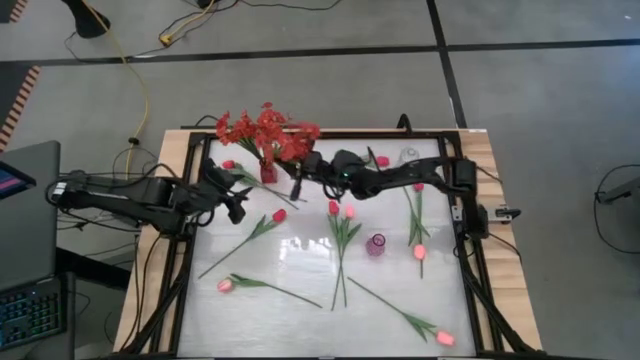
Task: Sort flowers into vase by color
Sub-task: Put the orange flowers into the red flower vase
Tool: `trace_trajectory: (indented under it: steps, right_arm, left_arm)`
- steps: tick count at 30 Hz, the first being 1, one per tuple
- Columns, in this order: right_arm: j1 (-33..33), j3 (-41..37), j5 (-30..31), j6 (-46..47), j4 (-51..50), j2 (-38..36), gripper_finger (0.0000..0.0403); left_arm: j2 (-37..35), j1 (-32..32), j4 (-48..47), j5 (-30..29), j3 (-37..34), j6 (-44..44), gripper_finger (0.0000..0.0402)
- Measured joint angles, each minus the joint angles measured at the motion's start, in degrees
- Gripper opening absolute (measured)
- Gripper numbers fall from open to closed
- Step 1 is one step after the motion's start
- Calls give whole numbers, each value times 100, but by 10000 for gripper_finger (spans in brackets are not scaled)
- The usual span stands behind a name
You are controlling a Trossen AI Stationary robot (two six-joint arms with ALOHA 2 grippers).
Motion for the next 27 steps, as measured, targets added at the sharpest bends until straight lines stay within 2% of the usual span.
trace_trajectory:
  steps: [4, 9, 13, 17, 21, 27]
  right_arm:
    - [-82, 423, 74, 2, -325, 307, 44]
    - [-170, 585, 132, 3, -470, 471, 44]
    - [-266, 590, 141, 18, -523, 460, 44]
    - [-353, 590, 141, 156, -630, 460, 44]
    - [-423, 590, 141, 170, -787, 460, 44]
    - [-468, 590, 139, 170, -789, 460, 44]
  left_arm:
    - [17, 0, -4, 30, -112, 337, 185]
    - [-640, 151, 1408, 502, -904, 1327, 185]
    - [-1387, 532, 2060, 969, -1626, 1392, 185]
    - [-2174, 930, 2326, 1392, -2169, 1288, 185]
    - [-2758, 1171, 2363, 1737, -2408, 1224, 185]
    - [-3145, 1268, 2370, 1790, -2476, 1222, 185]
